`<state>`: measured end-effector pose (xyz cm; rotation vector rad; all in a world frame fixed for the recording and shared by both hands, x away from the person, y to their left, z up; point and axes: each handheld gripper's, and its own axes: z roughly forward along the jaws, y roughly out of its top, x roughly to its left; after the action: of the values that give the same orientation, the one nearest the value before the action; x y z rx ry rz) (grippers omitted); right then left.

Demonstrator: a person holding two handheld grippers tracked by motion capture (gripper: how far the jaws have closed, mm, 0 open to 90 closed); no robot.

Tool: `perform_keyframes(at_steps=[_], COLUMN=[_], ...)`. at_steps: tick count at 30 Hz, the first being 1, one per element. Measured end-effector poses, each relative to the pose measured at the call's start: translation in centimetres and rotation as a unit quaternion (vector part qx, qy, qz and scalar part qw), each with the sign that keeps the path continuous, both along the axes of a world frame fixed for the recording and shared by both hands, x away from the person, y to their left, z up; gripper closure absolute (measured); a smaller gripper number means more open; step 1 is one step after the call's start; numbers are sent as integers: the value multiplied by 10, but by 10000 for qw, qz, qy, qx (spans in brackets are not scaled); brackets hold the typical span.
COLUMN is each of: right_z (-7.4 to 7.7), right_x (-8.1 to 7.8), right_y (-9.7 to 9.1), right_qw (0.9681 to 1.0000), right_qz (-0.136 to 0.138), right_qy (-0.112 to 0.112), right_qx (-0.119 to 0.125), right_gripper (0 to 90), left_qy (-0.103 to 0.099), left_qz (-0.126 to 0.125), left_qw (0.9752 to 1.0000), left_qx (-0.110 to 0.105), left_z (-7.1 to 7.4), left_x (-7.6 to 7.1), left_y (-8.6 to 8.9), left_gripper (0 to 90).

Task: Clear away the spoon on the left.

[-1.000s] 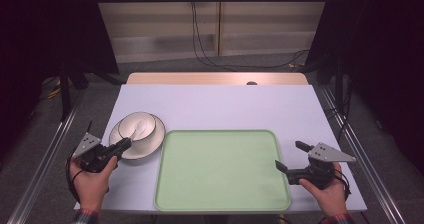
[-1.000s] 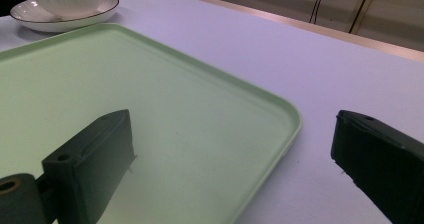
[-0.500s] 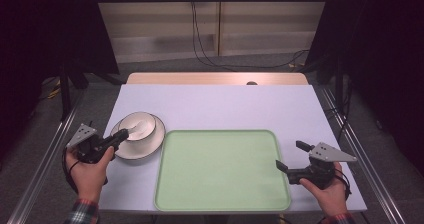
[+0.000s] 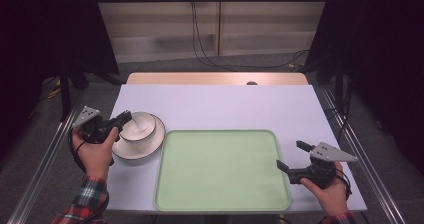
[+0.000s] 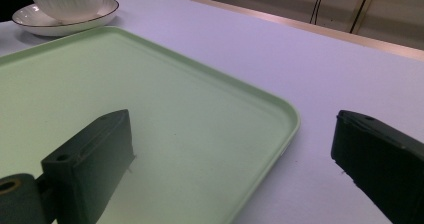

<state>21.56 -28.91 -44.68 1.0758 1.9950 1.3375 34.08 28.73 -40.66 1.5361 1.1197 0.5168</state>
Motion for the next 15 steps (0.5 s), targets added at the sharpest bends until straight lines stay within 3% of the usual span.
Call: perform_keyframes(at_steps=[7,15], right_z=[0,-1], right_x=[0,0], right_y=[-2,-2], right_qw=[10000,10000], right_qz=[-44,-19], right_qy=[-11,1], right_qx=[37,36], right_gripper=[29,29], left_qy=[-82,-148], left_qz=[109,261], left_qw=[9996,9991], left_qx=[-251,-297], left_z=[-5,-7], left_x=[11,20], left_y=[-2,-7], left_gripper=[855,856])
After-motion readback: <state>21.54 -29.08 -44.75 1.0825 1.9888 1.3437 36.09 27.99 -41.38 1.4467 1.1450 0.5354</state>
